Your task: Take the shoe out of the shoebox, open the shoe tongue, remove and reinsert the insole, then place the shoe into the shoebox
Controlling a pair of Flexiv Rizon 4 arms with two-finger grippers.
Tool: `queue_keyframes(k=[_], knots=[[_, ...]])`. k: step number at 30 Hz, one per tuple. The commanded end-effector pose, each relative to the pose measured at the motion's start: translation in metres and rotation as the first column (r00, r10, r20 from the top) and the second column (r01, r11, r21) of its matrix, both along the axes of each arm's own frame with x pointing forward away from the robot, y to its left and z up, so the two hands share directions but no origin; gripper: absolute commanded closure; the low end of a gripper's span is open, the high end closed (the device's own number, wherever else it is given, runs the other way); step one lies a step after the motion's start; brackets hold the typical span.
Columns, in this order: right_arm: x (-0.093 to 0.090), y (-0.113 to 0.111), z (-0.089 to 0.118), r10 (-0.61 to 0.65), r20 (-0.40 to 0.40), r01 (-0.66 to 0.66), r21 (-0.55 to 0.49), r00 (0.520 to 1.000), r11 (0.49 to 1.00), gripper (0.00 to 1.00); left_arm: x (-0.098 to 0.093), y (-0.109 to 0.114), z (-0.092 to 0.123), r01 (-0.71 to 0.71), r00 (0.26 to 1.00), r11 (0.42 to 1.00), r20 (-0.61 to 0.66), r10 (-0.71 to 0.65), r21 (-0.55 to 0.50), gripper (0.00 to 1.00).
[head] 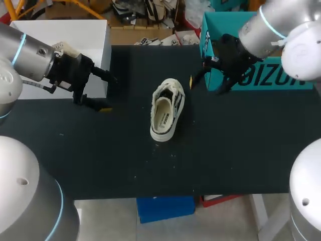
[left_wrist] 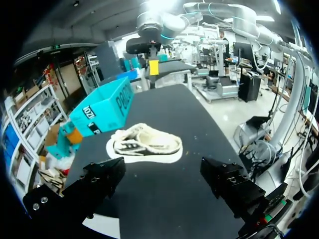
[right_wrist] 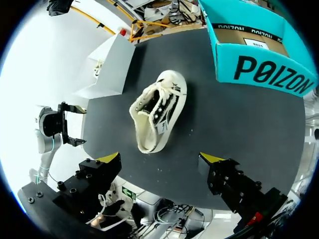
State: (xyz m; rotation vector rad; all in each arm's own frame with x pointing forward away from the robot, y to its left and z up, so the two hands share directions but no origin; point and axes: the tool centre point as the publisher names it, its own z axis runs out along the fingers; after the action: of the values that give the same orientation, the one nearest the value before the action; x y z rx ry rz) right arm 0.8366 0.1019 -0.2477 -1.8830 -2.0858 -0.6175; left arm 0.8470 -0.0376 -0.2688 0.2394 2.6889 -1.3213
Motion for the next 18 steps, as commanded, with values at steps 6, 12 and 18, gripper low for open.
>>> queue_keyframes(k=[6, 12, 18], knots=[[0.009, 0.006, 0.003, 0.041, -0.157, -0.116, -0.505, 0.987, 0.855, 0.00, -0.001, 0.000, -0.001, -0.001, 1.000, 1.000, 0.003, 0.001, 0.001, 0.00], [0.013, 0.016, 0.001, 0.017, -0.241, -0.193, -0.733, 0.970, 0.652, 0.00, -0.001, 0.000, -0.001, -0.001, 1.000, 1.000, 0.003, 0.001, 0.001, 0.00], [0.023, 0.031, -0.012, -0.026, -0.232, -0.179, -0.815, 0.972, 0.551, 0.00, -0.001, 0.000, -0.001, -0.001, 1.000, 1.000, 0.003, 0.001, 0.001, 0.00]])
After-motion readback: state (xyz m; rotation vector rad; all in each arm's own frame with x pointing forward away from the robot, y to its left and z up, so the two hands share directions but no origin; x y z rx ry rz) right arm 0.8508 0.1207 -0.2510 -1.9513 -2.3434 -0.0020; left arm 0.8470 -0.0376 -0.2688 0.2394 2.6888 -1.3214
